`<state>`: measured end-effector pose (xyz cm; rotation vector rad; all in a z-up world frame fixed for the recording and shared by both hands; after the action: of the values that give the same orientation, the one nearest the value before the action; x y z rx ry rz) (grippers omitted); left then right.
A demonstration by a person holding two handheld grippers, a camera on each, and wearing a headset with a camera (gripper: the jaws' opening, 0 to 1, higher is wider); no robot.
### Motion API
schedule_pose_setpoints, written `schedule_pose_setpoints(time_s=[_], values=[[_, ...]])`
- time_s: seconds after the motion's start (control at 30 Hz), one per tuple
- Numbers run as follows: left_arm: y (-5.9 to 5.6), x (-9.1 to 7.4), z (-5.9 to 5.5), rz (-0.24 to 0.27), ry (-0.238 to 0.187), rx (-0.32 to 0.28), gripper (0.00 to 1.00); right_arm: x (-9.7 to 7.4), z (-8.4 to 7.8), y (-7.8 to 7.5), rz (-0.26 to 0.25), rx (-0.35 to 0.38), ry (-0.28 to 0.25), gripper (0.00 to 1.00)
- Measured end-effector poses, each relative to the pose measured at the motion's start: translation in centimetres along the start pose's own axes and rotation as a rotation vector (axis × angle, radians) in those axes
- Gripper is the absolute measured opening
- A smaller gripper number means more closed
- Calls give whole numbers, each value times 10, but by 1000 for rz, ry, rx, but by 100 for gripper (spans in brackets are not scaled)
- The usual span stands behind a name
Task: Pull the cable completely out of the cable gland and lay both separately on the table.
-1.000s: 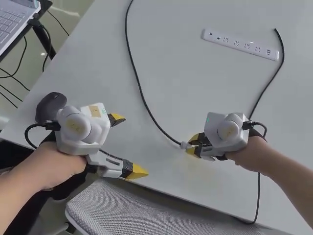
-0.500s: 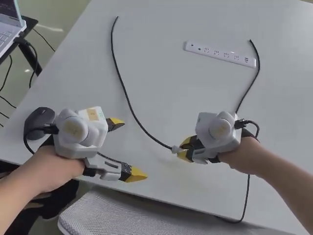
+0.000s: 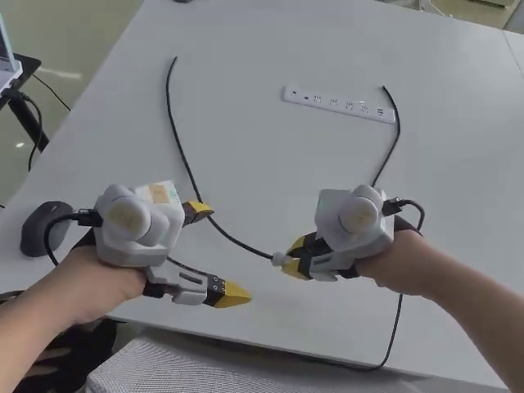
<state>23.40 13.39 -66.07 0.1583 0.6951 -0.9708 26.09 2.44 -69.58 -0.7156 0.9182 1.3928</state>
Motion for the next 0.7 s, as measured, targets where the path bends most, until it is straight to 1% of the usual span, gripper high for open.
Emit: schedule_pose_setpoints(time_s=[0.13,0.2,0.3,0.37,0.43,0.5,0.6,0.7], values=[[-3,4,2,-13,2,17,90,-3,2,5,1,-2,-3,7],[-4,5,4,-18,-6,21,90,-5,3,8,2,-8,-2,7],[-7,8,6,-44,-12,8,88,-11,6,15,7,-24,-2,7],[-9,10,8,-50,-19,18,87,-14,8,17,11,-29,-4,7],[-9,12,9,-57,-18,16,86,-16,10,19,13,-31,-7,7],[-10,13,13,-80,-41,-3,84,-19,11,21,12,-37,-8,7],[-10,16,17,-95,-53,-8,81,-22,13,23,10,-47,-4,7],[-10,21,19,-108,-52,-6,79,-25,14,24,11,-55,-3,7]])
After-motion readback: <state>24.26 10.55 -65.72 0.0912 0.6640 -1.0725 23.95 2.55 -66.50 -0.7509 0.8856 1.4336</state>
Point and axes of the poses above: the centre of the closed fingertips' face, and the gripper's own axes: x roughly forward along the fingers, y roughly to its left, z roughly out of its top, the point moved 4 cm from there along -x, roughly backward along the fingers, and after that the axes turned 6 degrees about y, right-handed, at the moved point
